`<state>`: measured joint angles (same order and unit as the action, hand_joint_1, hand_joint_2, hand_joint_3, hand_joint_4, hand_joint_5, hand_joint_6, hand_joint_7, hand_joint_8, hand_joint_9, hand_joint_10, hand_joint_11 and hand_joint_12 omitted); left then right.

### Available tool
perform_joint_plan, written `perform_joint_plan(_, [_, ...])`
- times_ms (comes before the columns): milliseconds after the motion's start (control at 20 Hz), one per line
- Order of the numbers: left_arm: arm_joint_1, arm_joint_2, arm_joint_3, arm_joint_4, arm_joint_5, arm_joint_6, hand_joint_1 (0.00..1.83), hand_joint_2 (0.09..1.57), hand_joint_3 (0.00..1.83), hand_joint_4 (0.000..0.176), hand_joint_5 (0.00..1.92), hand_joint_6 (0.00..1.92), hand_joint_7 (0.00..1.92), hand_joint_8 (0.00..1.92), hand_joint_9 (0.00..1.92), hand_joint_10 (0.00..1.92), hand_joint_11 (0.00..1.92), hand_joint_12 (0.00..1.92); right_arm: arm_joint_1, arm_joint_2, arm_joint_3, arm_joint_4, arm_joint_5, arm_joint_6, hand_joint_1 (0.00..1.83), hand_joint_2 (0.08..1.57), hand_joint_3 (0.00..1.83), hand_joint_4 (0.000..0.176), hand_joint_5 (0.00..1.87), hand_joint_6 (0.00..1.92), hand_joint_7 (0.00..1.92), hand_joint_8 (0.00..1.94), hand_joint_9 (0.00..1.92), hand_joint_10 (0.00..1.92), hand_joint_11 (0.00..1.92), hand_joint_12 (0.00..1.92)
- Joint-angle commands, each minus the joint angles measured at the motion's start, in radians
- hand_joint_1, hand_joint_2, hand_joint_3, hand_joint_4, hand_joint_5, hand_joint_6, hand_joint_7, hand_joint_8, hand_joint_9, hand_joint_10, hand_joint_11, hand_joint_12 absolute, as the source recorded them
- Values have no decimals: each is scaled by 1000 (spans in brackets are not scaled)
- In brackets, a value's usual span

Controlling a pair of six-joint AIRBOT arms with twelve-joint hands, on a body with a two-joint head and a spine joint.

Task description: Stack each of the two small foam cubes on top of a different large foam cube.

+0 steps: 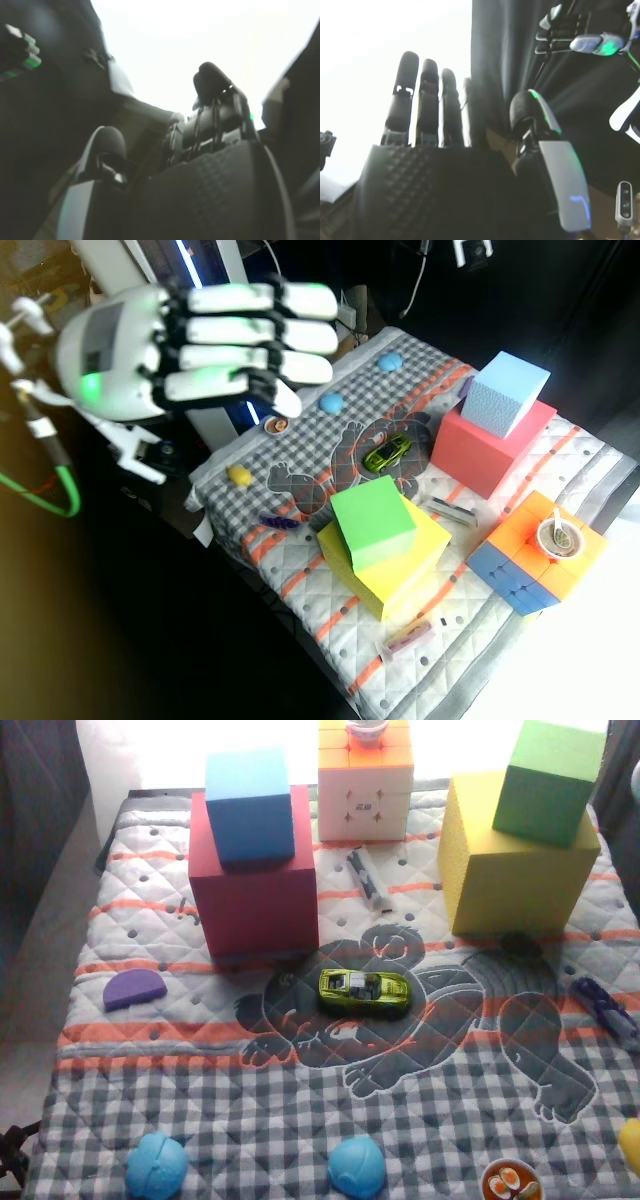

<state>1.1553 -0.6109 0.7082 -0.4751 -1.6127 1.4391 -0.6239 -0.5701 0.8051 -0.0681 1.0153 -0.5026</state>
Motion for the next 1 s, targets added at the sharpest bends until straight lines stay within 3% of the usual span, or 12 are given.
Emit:
perform_joint_plan(0, [-4, -9, 3, 34, -118, -13, 539, 1317, 0, 168, 0, 0, 0, 0, 0, 0, 0, 1178, 1, 13, -3, 26, 134, 1, 412, 1440, 12, 78, 241, 1170, 543, 25, 344, 167, 0, 1245])
perform_joint_plan(50, [-4, -12, 4, 39, -118, -13, 548, 1285, 0, 163, 0, 0, 0, 0, 0, 0, 0, 958, -8, 14, -5, 26, 140, 1, 318, 1467, 13, 57, 269, 879, 494, 6, 283, 141, 0, 1118])
perform_joint_plan(100, [-5, -19, 6, 55, -118, -13, 554, 1278, 0, 162, 0, 0, 0, 0, 0, 0, 0, 718, -32, 15, -6, 27, 168, 1, 599, 1429, 0, 152, 413, 1566, 624, 57, 432, 266, 0, 1447])
perform_joint_plan(150, [-8, -25, 8, 70, -118, -20, 617, 1292, 0, 167, 1, 0, 0, 0, 0, 0, 0, 583, -67, 14, -10, 39, 206, 1, 643, 1428, 0, 171, 429, 1728, 657, 59, 386, 477, 0, 1558])
perform_joint_plan(250, [-16, -31, 10, 87, -118, -25, 652, 1263, 0, 175, 1, 0, 0, 0, 0, 0, 0, 695, -107, 16, -16, 55, 253, 1, 650, 1429, 1, 176, 429, 1772, 668, 51, 288, 730, 0, 1598])
perform_joint_plan(350, [-23, -41, 17, 95, -118, -34, 609, 1220, 0, 176, 0, 0, 0, 0, 0, 0, 0, 261, -169, 17, -24, 88, 310, 1, 650, 1429, 1, 176, 430, 1774, 669, 50, 278, 754, 0, 1600])
perform_joint_plan(450, [-24, -48, 25, 102, -117, -43, 557, 1152, 0, 176, 0, 0, 0, 0, 0, 0, 0, 33, -245, 21, -32, 137, 389, 1, 651, 1429, 0, 176, 430, 1773, 669, 50, 277, 758, 0, 1600])
perform_joint_plan(650, [-27, -50, 27, 117, -117, -53, 301, 1125, 0, 176, 0, 0, 0, 0, 0, 0, 0, 0, -356, 33, -58, 194, 541, 1, 651, 1429, 0, 176, 430, 1772, 670, 50, 274, 763, 0, 1600])
perform_joint_plan(900, [-41, -53, 29, 139, -118, -54, 267, 1265, 43, 176, 0, 0, 0, 0, 0, 0, 0, 0, -435, 30, -63, 261, 651, 1, 652, 1429, 0, 176, 430, 1772, 670, 49, 272, 768, 0, 1600])
perform_joint_plan(950, [-41, -53, 31, 141, -118, -54, 369, 1251, 28, 176, 0, 0, 0, 0, 0, 0, 0, 0, -445, 30, -63, 267, 671, 1, 651, 1429, 0, 176, 431, 1772, 670, 49, 272, 769, 0, 1600])
